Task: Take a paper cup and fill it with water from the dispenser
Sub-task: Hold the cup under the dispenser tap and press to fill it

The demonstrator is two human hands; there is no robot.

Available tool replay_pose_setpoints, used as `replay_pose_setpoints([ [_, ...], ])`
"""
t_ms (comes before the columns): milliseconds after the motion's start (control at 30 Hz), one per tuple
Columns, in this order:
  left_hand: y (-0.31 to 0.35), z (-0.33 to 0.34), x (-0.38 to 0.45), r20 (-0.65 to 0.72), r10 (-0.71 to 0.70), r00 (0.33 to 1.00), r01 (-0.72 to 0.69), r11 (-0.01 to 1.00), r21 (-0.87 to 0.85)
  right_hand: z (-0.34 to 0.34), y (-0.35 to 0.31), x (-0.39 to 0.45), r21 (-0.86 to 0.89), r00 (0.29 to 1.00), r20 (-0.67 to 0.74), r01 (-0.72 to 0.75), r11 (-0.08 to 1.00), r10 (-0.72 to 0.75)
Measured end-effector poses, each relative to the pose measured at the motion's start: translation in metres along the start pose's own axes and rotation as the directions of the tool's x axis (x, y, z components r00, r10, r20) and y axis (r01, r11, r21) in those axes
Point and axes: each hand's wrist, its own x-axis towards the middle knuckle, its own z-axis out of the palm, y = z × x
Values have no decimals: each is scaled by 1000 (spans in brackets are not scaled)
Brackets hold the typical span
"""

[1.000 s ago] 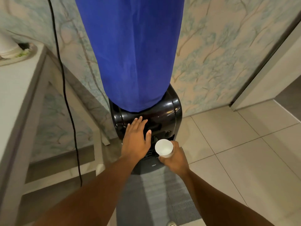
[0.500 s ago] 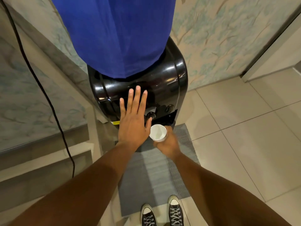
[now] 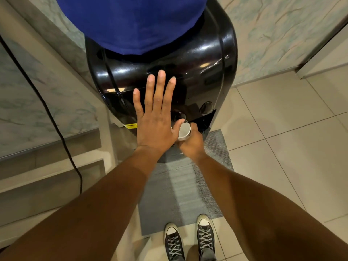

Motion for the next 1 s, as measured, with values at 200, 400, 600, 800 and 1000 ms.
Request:
replay_pose_setpoints([
  [200, 4, 0, 6, -60, -12, 998, 13, 1000, 12, 5, -9, 8, -1, 998, -29, -53, 999, 53],
  [400, 11, 3, 11, -108, -50, 993, 56, 997, 46, 10, -24, 21, 886, 884, 381, -433, 164, 271],
  [600, 11, 3, 11, -124, -60, 990, 64, 997, 31, 14, -15, 26, 903, 899, 366, -406, 143, 241],
  [800, 10, 1, 11, -111, -59, 992, 63, 998, 26, 12, -17, 25, 899, 903, 354, -400, 180, 242],
  [1000, 8, 0, 11, -104, -47, 993, 51, 998, 36, 11, -16, 26, 880, 888, 345, -419, 225, 305],
])
